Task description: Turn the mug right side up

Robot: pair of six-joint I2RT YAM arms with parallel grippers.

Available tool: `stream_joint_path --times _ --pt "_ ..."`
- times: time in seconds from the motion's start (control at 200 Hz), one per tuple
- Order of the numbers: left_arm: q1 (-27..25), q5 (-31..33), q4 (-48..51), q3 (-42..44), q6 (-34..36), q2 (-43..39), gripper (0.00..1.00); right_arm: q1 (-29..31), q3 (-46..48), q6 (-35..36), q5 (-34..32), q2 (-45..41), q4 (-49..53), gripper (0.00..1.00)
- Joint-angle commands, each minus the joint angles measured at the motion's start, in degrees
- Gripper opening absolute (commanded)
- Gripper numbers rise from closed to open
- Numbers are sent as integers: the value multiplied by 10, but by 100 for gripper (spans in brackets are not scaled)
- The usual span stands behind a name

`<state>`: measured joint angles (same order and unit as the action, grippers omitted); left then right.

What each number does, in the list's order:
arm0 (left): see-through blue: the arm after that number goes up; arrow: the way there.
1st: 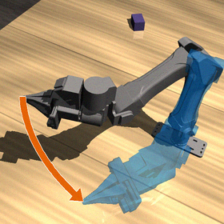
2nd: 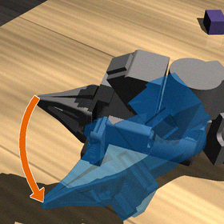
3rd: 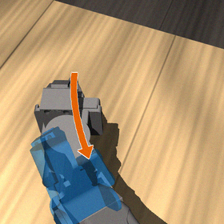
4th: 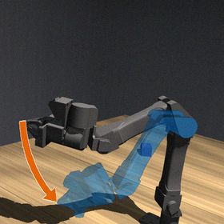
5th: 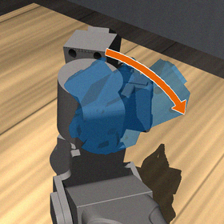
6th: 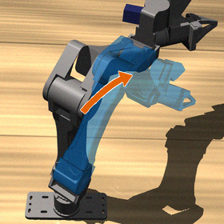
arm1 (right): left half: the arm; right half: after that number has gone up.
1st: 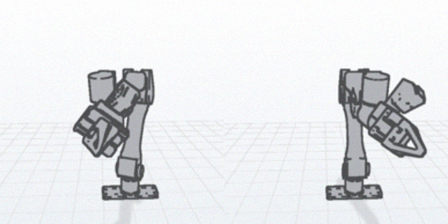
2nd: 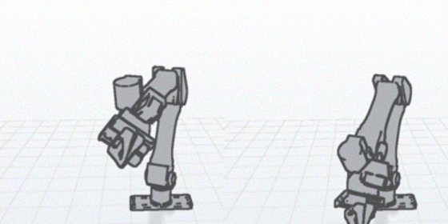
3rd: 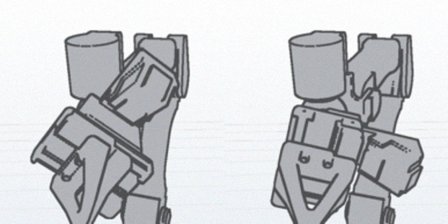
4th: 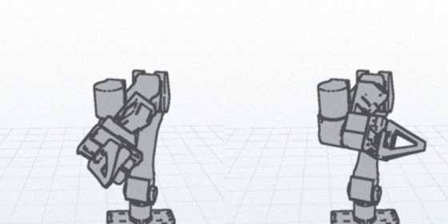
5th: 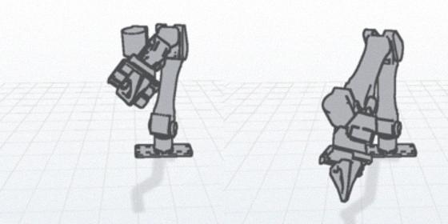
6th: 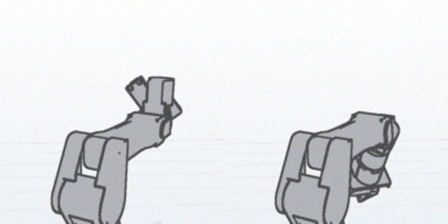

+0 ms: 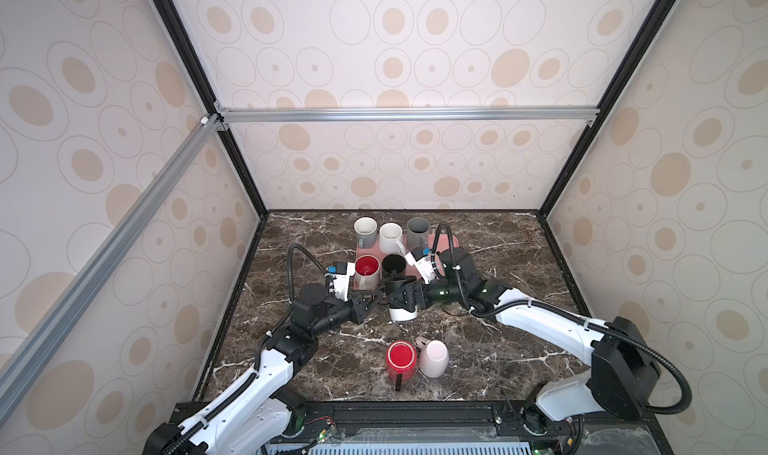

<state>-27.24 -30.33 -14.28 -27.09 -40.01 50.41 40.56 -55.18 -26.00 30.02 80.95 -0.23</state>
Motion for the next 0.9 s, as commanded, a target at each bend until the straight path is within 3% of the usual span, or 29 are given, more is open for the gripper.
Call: stream_joint_path --times 0.0,0.115,0.195,0.425,0.62,0.895 --pt "-8 50 -38 -25 23 5 0 -18 8 20 -66 -59 -20 91" --pt "-27 62 -64 -33 26 18 0 -20 19 36 -92 -90 -11 100" --pt "-33 64 -81 -40 26 28 0 -21 19 39 -97 -97 2 99" --pt "-59 109 -127 -60 53 49 0 -25 53 37 -215 -152 15 99" --pt "-137 229 -182 -94 132 98 0 -28 86 38 -340 -221 26 99" --pt "-204 356 -362 -101 231 211 0 -32 123 42 -486 -333 47 99"
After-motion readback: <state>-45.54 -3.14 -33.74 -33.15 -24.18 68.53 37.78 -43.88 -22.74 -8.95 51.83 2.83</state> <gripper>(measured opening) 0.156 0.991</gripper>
